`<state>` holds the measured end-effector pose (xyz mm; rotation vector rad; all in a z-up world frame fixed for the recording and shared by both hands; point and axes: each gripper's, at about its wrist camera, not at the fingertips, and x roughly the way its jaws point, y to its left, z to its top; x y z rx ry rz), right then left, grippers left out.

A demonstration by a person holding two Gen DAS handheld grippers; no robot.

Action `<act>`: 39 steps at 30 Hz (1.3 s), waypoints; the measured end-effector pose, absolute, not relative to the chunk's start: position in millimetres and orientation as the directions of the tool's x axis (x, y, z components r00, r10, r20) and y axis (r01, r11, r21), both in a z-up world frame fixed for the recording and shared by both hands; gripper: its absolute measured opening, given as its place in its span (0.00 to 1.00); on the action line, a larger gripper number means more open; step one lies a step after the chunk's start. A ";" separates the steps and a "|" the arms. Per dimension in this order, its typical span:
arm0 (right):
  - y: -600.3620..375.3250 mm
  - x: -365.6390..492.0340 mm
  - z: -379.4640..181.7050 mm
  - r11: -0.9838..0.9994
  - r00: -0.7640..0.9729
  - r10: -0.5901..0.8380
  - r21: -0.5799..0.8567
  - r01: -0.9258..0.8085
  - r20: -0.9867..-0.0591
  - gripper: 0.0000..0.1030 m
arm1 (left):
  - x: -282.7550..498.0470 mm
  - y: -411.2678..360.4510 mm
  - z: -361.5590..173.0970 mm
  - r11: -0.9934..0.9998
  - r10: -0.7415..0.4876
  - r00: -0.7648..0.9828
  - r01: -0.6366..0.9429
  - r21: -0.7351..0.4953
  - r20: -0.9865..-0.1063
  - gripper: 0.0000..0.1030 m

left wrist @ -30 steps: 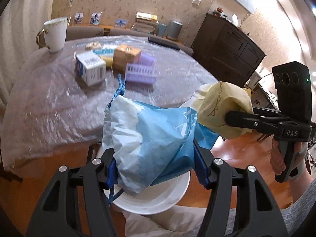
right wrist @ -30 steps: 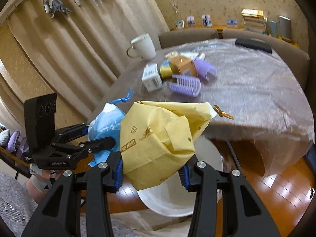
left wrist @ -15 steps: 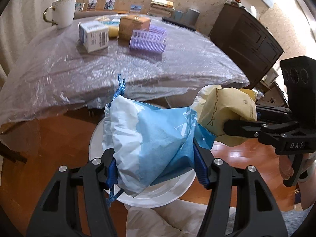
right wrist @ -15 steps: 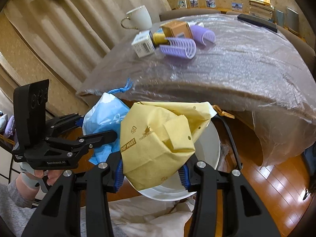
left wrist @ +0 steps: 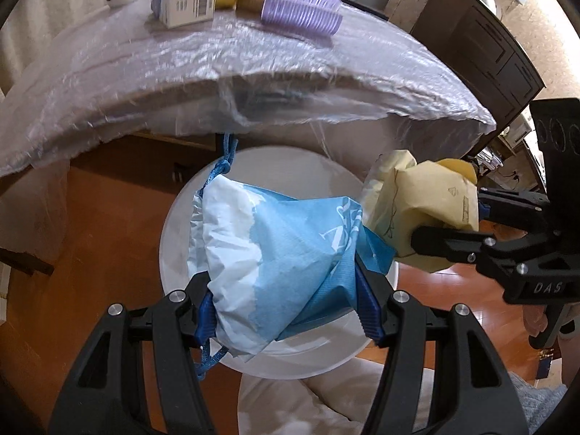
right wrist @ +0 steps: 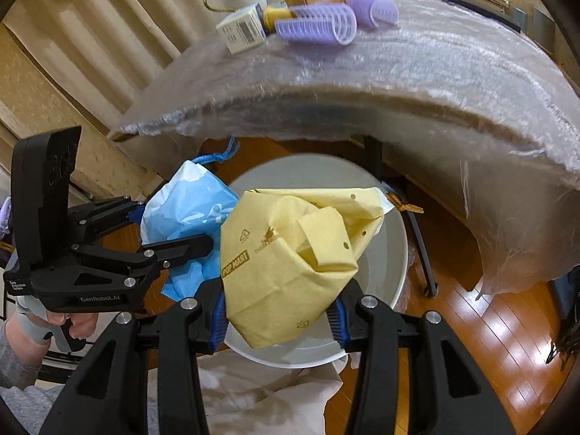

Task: Collect trash
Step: 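Carry the blue bag with the left tool while the right tool carries the yellow bag over the bin, then open both tools to drop the two bags into the white bin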

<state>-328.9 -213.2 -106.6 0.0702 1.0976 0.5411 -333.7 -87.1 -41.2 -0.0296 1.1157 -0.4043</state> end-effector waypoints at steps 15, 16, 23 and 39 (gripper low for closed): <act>-201.5 -315.2 -134.9 0.884 0.314 0.415 0.297 -0.361 -0.854 0.43 | -324.0 -98.2 -75.3 0.938 -0.292 0.336 0.284 -0.199 -0.896 0.60; -201.1 -315.0 -136.5 0.885 0.314 0.412 0.296 -0.358 -0.855 0.43 | -323.8 -98.4 -77.5 0.939 -0.289 0.333 0.283 -0.198 -0.897 0.60; -198.9 -312.7 -146.0 0.896 0.310 0.399 0.295 -0.333 -0.863 0.43 | -322.7 -97.3 -89.0 0.942 -0.273 0.324 0.281 -0.183 -0.906 0.60; -189.0 -307.0 -162.9 0.914 0.299 0.349 0.252 -0.317 -0.888 0.43 | -317.6 -111.4 -103.0 0.940 -0.237 0.302 0.313 -0.139 -0.924 0.60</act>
